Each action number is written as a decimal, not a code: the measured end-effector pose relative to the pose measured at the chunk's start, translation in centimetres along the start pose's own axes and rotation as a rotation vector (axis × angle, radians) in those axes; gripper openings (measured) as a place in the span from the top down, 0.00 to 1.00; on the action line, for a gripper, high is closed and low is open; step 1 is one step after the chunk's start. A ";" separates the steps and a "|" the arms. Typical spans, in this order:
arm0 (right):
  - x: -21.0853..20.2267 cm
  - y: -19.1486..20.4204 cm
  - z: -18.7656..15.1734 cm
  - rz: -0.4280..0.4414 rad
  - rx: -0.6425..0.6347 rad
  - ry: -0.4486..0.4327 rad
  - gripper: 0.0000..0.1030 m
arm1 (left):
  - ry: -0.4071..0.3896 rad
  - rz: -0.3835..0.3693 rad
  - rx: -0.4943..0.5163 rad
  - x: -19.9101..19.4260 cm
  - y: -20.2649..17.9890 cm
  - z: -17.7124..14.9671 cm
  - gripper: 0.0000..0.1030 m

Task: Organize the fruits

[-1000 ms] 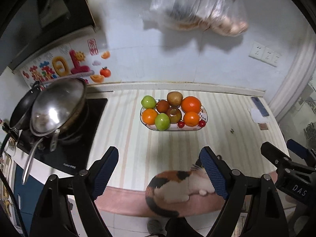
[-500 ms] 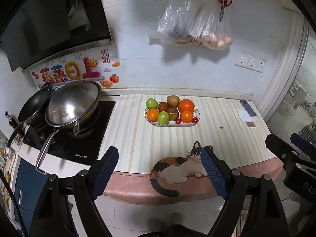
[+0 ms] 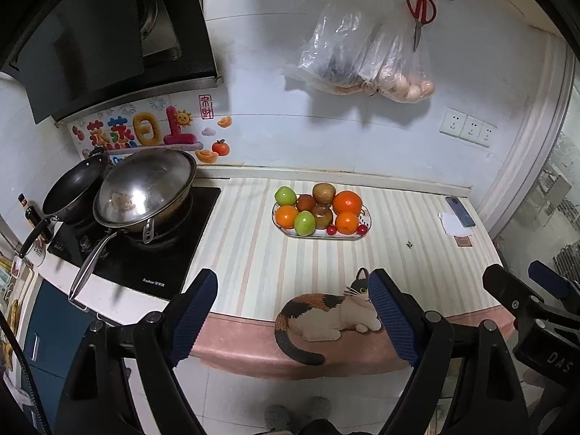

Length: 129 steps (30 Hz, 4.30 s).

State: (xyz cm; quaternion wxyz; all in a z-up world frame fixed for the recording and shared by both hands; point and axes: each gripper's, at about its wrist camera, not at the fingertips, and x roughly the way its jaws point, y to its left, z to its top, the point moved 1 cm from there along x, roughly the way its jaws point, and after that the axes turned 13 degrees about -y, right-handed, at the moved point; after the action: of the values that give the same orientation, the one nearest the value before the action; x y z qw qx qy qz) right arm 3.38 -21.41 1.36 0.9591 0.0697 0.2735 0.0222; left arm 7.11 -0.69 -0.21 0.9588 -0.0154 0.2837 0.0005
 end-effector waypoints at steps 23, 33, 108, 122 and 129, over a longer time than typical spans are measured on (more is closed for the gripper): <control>13.5 -1.1 1.1 -0.032 -0.008 0.053 0.02 | 0.112 0.062 0.034 12.8 0.6 0.6 0.02; 18.0 -0.9 0.3 -0.033 -0.007 0.120 0.02 | 0.151 0.069 0.048 15.8 0.8 0.8 0.02; 14.8 -0.1 0.6 -0.026 -0.029 0.103 0.02 | 0.088 0.011 0.055 12.0 0.7 1.2 0.02; 14.2 -0.4 0.7 -0.035 -0.023 0.097 0.00 | 0.076 0.030 0.044 11.5 1.1 1.2 0.00; 14.0 -0.7 0.6 -0.040 -0.020 0.094 0.00 | 0.077 0.043 0.036 11.6 1.4 1.2 0.00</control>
State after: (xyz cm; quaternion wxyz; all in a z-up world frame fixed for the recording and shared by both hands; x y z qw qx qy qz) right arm 15.63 -21.09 -5.52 0.9461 0.0534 0.3193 0.0089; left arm 17.47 0.70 -5.53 0.9470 0.0081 0.3207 0.0154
